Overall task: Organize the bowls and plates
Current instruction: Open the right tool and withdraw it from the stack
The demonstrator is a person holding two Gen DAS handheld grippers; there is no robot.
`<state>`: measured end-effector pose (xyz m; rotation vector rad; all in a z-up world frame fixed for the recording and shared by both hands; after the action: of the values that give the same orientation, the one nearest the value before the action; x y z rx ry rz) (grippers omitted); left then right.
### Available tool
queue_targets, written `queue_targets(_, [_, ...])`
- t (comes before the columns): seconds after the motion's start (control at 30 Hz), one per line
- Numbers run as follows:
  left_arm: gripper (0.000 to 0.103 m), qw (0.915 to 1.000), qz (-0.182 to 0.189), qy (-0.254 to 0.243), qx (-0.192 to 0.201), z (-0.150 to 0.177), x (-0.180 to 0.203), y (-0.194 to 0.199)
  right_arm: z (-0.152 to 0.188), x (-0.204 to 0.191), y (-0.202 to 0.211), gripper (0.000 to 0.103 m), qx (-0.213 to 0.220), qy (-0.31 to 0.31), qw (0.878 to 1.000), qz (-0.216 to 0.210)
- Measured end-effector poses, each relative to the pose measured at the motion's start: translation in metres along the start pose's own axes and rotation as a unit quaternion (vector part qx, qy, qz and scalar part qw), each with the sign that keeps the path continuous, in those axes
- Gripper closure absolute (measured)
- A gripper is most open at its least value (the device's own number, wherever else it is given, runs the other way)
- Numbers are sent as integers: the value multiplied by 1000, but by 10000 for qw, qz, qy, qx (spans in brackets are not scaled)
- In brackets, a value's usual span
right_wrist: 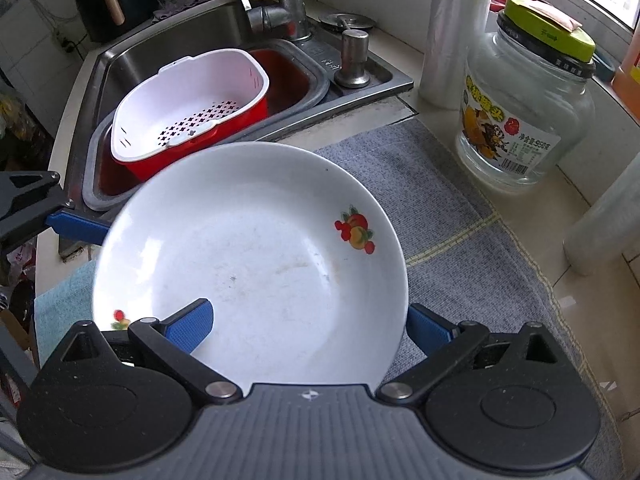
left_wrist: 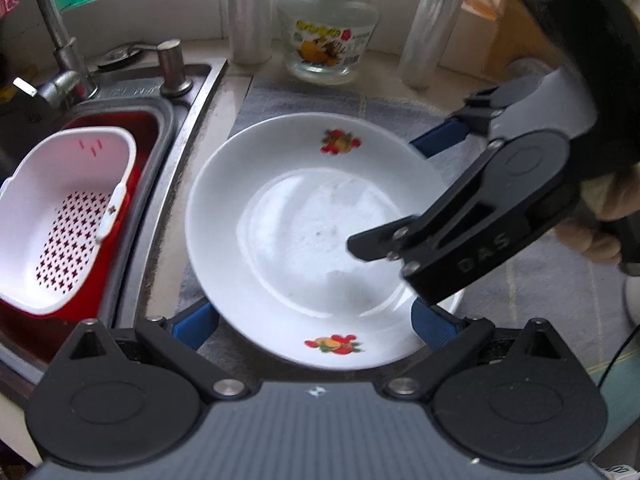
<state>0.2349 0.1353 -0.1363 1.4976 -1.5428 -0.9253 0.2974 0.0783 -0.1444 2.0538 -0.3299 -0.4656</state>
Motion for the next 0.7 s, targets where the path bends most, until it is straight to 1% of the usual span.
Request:
queue_targets(0.03, [2,10000,58,26,-66,2,-1,-3,0,0,0,0,1,11,10000,12])
queue_targets(0.13, [2,10000,79,-23,13,3,-2,-2,0,0,0,0,19,15,10000,34])
queue_targets(0.2, [2,9995,-29,-196,251,3,-2,4,1,0,6,0,117,-30,9999,-13])
queue_targets(0.3, [2,9959,-352,-528,647,6,-1,14,5,1,14,0,203,-122,9997,-70])
queue_targets(0.37, [1,9938,-375,-547,894,8,-2,19,5,2,17,0,253,-148,9996,-40])
queue_targets(0.43, [1,9925,-307,-451,1096,7,-3,23,4,3,25,0,429,-208,9988,106])
queue_targets(0.47, [1,9911,-296,-421,1227,7,-4,26,3,3,28,0,483,-212,9985,152])
queue_targets(0.53, [1,9868,-392,-429,1511,4,-5,35,3,3,32,0,547,-222,9980,207])
queue_targets(0.63, [1,9769,-588,-557,1976,-2,-6,49,3,0,46,0,785,-274,9959,352])
queue_targets(0.7, [1,9741,-637,-666,2063,-4,-5,51,4,-3,56,0,965,-298,9939,448])
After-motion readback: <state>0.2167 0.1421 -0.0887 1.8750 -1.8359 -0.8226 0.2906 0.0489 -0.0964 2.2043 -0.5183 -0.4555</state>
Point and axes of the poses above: each gripper's, at about its wrist camera, not at the fingertips, and y roughly against the way its jaws point, x to its right, z to its underside, the point moved 9 cm from there along -y, roughly the way its jaws point, and after that the axes turned 7 degrees about -y, right-handed, at the moved point
